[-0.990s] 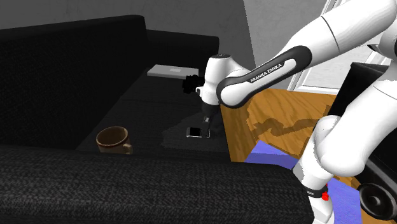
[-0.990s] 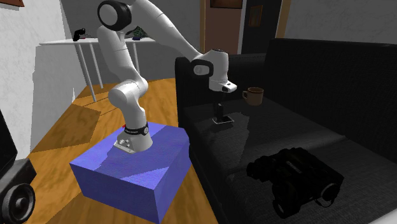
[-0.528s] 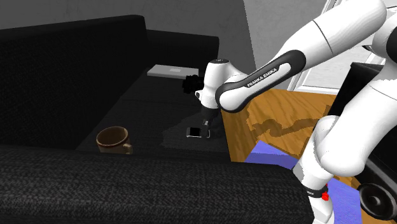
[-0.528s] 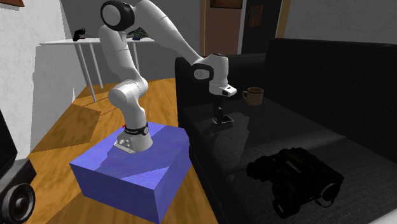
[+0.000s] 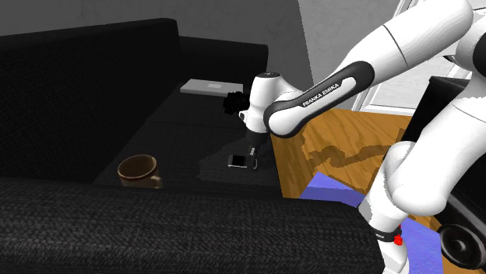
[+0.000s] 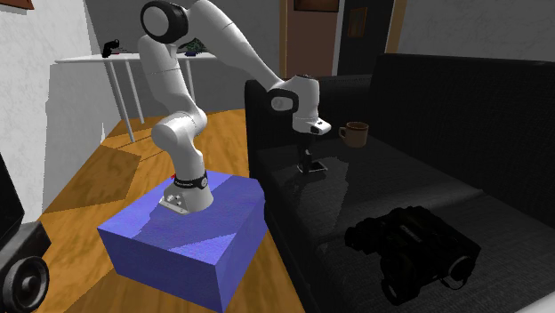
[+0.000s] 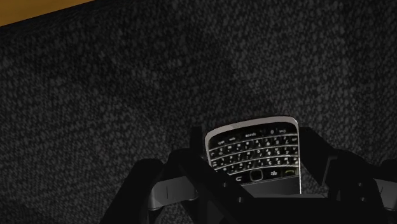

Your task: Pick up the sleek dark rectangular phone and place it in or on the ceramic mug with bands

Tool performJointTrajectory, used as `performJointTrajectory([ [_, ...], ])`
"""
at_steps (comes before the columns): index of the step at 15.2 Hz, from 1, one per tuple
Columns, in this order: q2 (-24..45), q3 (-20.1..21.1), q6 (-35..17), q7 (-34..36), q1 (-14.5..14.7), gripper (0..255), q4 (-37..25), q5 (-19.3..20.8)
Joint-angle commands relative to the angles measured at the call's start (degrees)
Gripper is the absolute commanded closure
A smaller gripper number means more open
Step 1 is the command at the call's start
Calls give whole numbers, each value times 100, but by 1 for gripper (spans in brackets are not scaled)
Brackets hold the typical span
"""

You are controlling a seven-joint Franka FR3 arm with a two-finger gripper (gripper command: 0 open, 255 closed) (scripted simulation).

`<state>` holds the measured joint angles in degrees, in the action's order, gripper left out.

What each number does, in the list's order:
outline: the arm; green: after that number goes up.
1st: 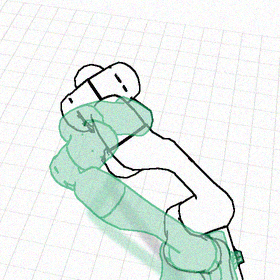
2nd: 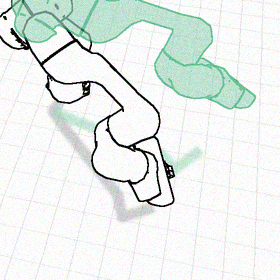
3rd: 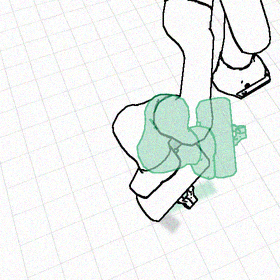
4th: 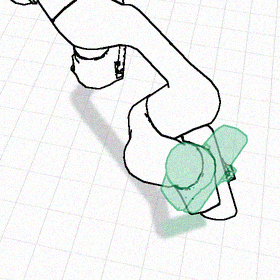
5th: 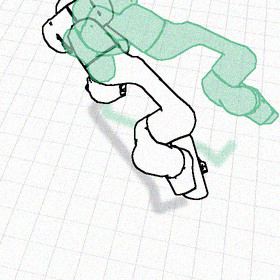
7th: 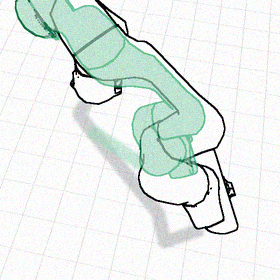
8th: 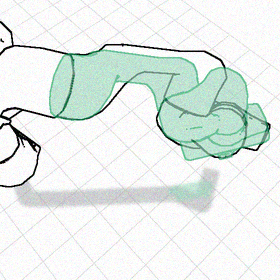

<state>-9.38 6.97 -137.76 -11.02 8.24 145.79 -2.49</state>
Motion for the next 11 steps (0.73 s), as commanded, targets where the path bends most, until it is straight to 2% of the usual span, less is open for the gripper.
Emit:
performJointTrajectory([
  [1, 0, 0, 0, 0, 0, 255, 0, 0],
  [5, 1, 0, -1, 0, 0, 255, 0, 0],
  [11, -333, -17, 523, -20, 6, 255, -192, -27],
])
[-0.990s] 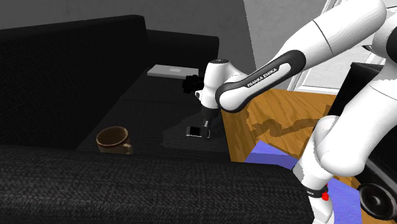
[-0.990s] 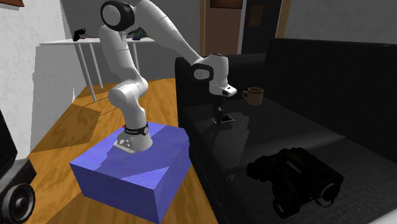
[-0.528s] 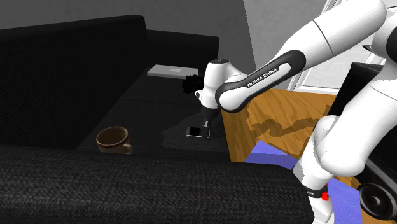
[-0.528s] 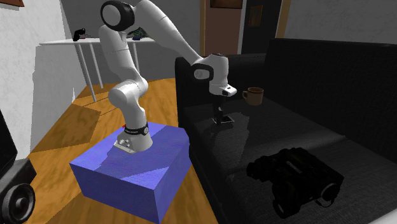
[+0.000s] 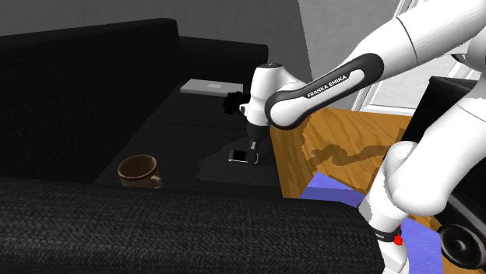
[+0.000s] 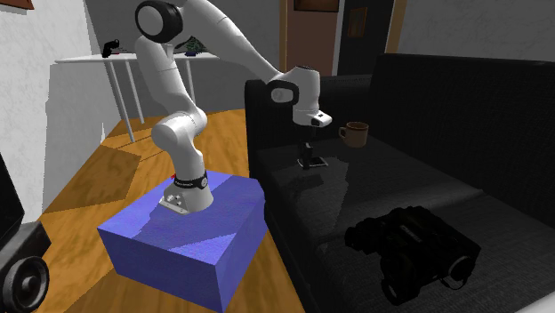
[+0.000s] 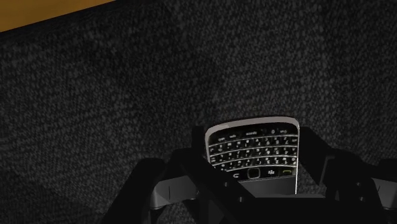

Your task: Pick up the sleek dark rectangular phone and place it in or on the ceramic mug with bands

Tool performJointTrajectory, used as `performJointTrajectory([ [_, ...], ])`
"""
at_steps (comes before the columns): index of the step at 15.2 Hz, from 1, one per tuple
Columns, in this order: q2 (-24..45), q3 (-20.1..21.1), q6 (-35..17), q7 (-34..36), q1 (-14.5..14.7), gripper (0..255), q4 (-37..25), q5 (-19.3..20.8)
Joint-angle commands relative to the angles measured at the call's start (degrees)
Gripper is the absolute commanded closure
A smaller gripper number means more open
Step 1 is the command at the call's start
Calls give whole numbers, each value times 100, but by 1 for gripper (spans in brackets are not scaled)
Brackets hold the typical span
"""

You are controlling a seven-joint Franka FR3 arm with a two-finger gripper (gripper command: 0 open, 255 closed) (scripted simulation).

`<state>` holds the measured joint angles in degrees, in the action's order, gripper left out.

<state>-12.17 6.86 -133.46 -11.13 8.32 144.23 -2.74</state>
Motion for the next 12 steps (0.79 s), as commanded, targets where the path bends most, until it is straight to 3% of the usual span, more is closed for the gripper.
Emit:
performJointTrajectory([
  [1, -104, -10, 179, -12, -2, 255, -73, -6],
  [12, -555, -45, 1111, -28, 1, 255, -556, -23],
])
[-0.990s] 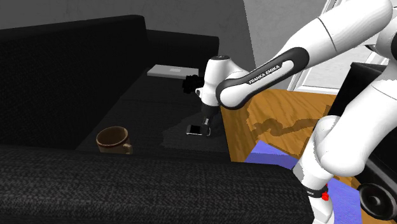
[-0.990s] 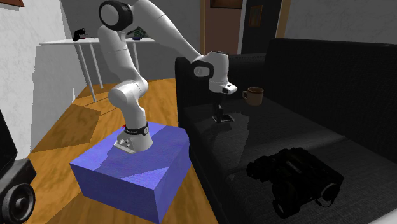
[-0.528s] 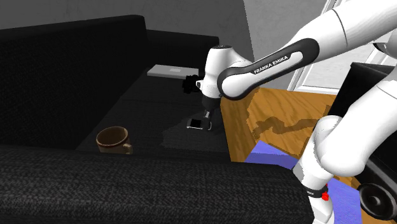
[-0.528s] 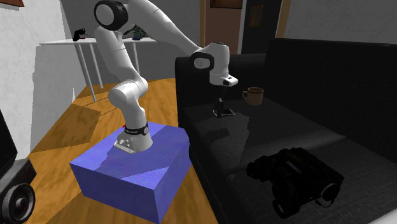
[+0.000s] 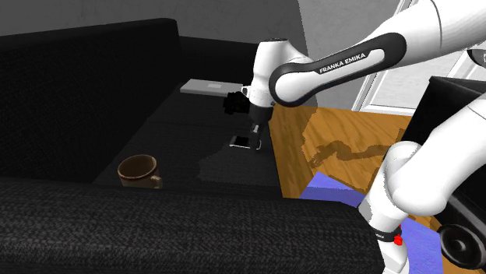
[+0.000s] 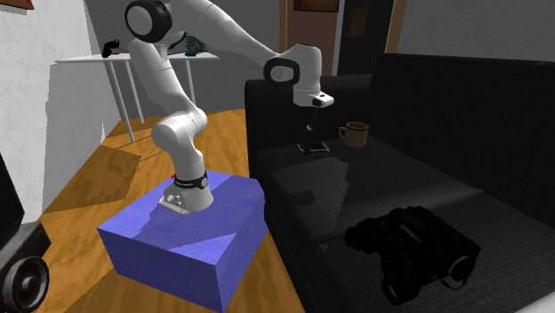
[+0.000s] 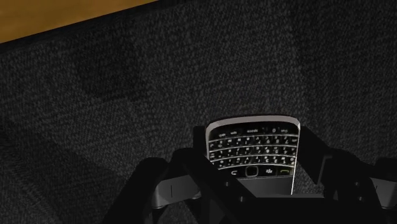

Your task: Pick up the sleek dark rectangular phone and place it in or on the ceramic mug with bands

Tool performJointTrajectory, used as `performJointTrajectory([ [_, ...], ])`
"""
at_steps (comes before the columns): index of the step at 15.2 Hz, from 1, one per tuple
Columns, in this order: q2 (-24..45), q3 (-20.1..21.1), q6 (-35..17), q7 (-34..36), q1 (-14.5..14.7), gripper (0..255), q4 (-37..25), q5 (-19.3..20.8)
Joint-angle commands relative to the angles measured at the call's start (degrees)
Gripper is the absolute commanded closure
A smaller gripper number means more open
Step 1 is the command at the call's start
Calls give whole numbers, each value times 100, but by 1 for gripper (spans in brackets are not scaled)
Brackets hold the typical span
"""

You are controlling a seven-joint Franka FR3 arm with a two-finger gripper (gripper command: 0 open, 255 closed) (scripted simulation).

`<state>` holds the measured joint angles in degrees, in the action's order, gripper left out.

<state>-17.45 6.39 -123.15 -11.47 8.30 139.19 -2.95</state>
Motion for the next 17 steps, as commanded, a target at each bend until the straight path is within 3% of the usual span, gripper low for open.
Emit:
performJointTrajectory([
  [1, -59, 0, 164, 7, 3, 255, -103, -2],
  [17, -371, -43, 1411, 8, -5, 255, -1038, 8],
])
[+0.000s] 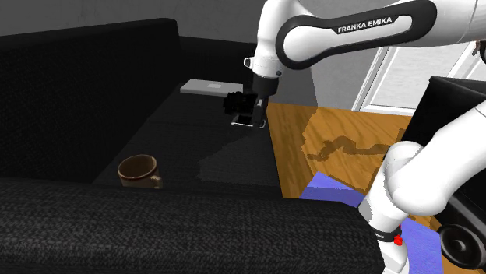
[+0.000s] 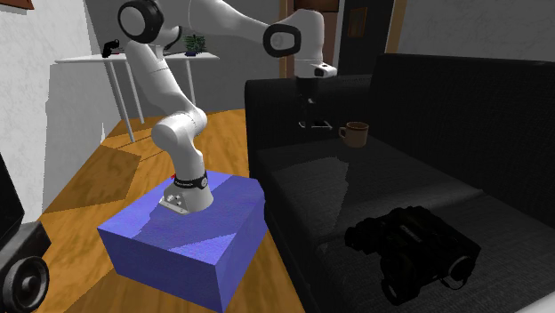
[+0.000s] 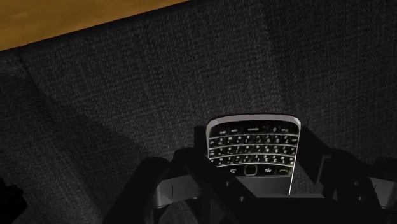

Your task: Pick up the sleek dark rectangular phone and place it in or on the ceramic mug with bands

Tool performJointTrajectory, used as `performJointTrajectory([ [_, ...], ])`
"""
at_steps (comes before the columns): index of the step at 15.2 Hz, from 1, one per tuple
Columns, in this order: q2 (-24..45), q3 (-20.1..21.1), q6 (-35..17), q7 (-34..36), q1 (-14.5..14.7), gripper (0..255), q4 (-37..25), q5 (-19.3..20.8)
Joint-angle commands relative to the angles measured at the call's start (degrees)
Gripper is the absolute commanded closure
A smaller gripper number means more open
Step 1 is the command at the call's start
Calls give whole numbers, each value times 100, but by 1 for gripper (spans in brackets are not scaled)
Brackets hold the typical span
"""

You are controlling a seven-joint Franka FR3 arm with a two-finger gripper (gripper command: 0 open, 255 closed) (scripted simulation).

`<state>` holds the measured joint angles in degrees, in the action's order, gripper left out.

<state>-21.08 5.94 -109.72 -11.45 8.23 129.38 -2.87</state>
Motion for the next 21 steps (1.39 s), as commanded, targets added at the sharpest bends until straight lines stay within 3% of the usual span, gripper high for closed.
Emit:
performJointTrajectory([
  [1, 139, 87, 58, 127, 41, 255, -198, -13],
  [12, 1970, 894, 194, 1477, 471, 255, -2168, 225],
  [21, 3880, 1243, 825, 2497, 1107, 255, -4617, 847],
])
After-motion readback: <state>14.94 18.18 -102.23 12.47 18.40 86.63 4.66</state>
